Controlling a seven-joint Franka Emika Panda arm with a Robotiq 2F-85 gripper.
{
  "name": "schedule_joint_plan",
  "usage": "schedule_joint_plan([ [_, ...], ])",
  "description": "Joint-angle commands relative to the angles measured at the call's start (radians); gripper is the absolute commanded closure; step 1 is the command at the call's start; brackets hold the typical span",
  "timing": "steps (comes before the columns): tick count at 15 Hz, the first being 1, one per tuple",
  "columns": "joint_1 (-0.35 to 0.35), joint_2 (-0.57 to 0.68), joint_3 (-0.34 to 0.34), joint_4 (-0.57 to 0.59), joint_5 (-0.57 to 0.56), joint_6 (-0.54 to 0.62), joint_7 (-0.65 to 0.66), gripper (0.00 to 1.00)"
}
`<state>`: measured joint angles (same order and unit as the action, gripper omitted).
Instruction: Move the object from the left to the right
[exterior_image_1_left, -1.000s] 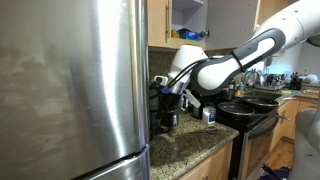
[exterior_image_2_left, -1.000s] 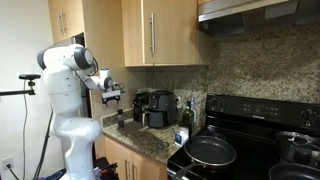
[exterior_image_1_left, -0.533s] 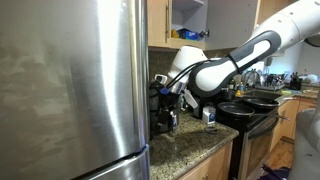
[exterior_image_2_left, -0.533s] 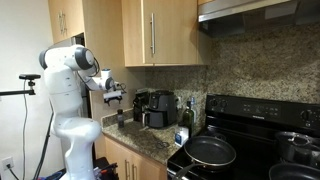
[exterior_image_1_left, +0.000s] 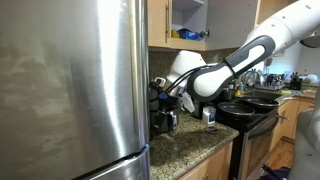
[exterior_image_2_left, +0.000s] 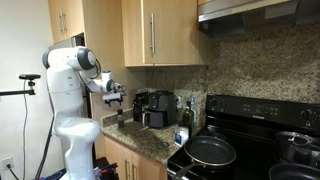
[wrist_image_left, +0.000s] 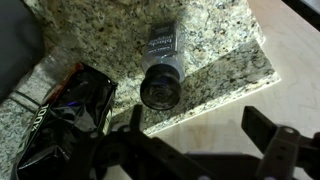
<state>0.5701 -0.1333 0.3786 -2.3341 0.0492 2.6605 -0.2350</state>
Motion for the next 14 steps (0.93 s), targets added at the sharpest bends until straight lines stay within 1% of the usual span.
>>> schedule_joint_plan([
  [1, -0.017, 0.0, 0.019, 0.001, 0.002, -0.002, 0.007, 0.0],
  [2, -0.017, 0.0, 0.02, 0.001, 0.002, -0.002, 0.01, 0.0],
  [4, -0.035, 0.024, 0.017, 0.047, -0.017, -0.145, 0.052, 0.0],
  [5, -0.034, 0.028, 0.015, 0.054, 0.005, -0.186, 0.046, 0.0],
  [6, -0.041, 0.033, 0.017, 0.063, 0.002, -0.212, 0.056, 0.0],
  [7, -0.042, 0.041, 0.017, 0.071, 0.02, -0.223, 0.039, 0.0],
  [9, -0.055, 0.045, 0.022, 0.078, 0.005, -0.229, 0.057, 0.0],
  [10, -0.054, 0.048, 0.021, 0.085, 0.028, -0.244, 0.043, 0.0],
  [11, -0.055, 0.052, 0.022, 0.086, 0.033, -0.229, 0.038, 0.0],
  [12, -0.054, 0.057, 0.021, 0.082, 0.04, -0.186, 0.01, 0.0],
  [13, -0.056, 0.06, 0.023, 0.084, 0.027, -0.172, 0.009, 0.0],
  [14, -0.065, 0.06, 0.026, 0.083, -0.018, -0.161, 0.028, 0.0],
])
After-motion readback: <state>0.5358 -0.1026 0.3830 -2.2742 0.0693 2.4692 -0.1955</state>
